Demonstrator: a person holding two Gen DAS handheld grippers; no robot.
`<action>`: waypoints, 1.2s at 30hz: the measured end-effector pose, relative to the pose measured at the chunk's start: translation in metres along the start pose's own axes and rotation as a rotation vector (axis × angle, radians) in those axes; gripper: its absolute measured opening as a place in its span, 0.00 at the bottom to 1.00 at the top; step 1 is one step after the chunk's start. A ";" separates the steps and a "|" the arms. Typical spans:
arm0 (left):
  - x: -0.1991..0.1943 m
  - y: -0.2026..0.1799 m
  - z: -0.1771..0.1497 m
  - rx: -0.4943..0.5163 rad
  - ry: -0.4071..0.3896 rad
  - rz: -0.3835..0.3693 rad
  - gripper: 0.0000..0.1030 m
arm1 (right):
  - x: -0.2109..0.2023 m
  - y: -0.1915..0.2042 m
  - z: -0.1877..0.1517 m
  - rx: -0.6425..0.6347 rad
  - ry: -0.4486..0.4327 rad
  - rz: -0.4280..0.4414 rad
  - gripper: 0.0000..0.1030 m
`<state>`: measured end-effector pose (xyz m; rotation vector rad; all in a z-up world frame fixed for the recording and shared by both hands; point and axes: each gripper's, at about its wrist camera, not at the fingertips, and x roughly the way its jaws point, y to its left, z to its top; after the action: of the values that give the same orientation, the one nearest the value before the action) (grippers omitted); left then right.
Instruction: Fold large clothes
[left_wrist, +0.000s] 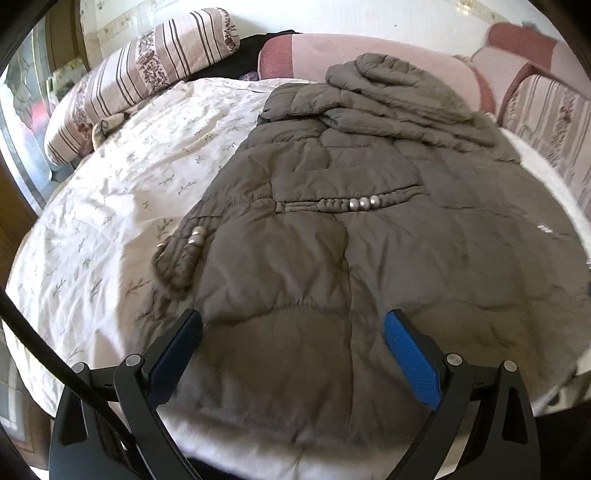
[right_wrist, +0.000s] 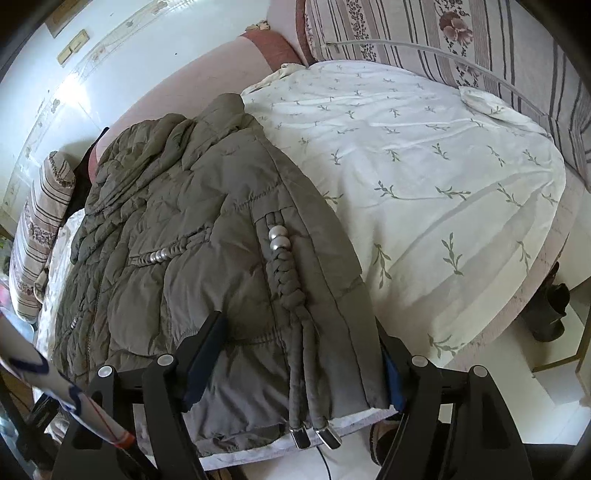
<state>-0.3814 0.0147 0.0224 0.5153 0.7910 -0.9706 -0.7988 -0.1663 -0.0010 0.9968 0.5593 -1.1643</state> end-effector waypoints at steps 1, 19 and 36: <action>-0.009 0.009 -0.001 -0.027 -0.010 -0.022 0.96 | -0.001 -0.001 0.000 0.003 0.002 0.004 0.76; 0.023 0.122 0.008 -0.414 0.157 -0.205 0.59 | -0.005 -0.007 -0.005 0.026 0.029 0.037 0.76; -0.002 0.047 -0.019 -0.270 -0.023 -0.151 0.49 | -0.001 -0.003 -0.027 0.207 0.044 0.338 0.31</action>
<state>-0.3474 0.0519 0.0138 0.2120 0.9337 -0.9880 -0.7989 -0.1430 -0.0146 1.2431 0.2917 -0.9110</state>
